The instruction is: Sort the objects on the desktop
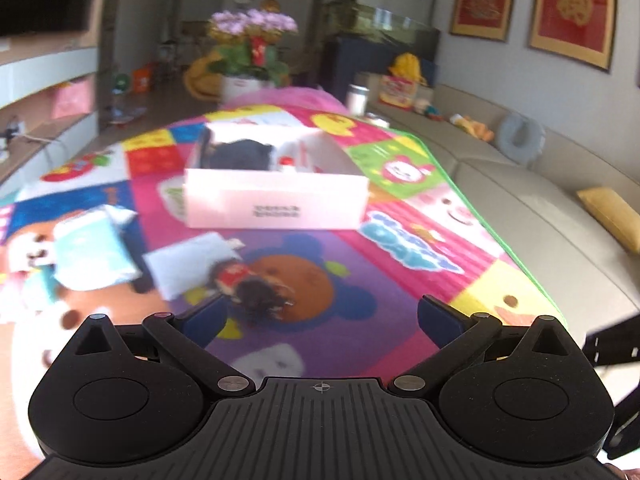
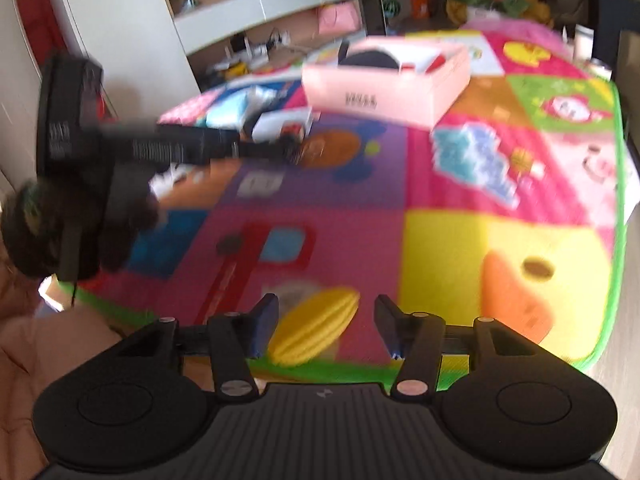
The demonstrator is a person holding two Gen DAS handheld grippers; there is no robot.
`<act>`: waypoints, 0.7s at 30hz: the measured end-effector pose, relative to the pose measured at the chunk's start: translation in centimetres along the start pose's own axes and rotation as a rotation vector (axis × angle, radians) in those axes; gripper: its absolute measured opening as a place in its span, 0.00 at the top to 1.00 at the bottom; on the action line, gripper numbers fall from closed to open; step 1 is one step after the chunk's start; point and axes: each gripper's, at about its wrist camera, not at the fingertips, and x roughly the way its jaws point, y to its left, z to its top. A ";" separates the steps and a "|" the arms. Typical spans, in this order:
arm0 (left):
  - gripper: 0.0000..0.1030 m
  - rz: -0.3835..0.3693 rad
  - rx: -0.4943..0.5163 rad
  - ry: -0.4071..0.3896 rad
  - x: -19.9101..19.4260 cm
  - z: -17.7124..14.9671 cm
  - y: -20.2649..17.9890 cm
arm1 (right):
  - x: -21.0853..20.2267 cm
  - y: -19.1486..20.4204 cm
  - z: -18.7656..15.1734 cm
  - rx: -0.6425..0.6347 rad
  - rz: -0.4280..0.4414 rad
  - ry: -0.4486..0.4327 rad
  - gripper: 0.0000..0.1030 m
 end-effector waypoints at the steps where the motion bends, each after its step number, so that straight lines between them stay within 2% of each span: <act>1: 0.00 0.017 -0.004 -0.009 -0.5 0.0 0.4 | 0.4 0.0 0.0 0.017 0.019 0.011 0.48; 2: 0.00 0.033 -0.010 -0.017 -0.9 0.1 0.8 | 0.8 0.1 0.2 0.023 0.030 0.023 0.52; 3: 0.00 0.048 -0.019 -0.020 -1.2 0.1 1.3 | 1.1 0.5 0.4 0.006 0.029 0.028 0.65; 9: 0.00 0.090 -0.089 0.008 -0.7 -0.6 3.5 | 3.1 1.8 4.7 -0.114 0.002 -0.075 0.67; 13: 0.00 0.087 -0.062 0.029 0.0 -1.1 3.4 | 6.1 0.8 8.4 -0.089 -0.059 -0.124 0.67; 17: 0.00 0.092 -0.071 0.046 1.1 -1.3 3.7 | 7.8 -0.1 10.2 -0.067 -0.126 -0.190 0.67; 19: 0.00 0.089 -0.070 0.043 2.1 -1.2 3.7 | 8.1 -1.1 10.4 -0.007 -0.149 -0.225 0.60; 21: 0.00 0.072 -0.061 0.044 3.2 -0.9 3.7 | 8.1 -2.2 10.3 0.066 -0.164 -0.253 0.35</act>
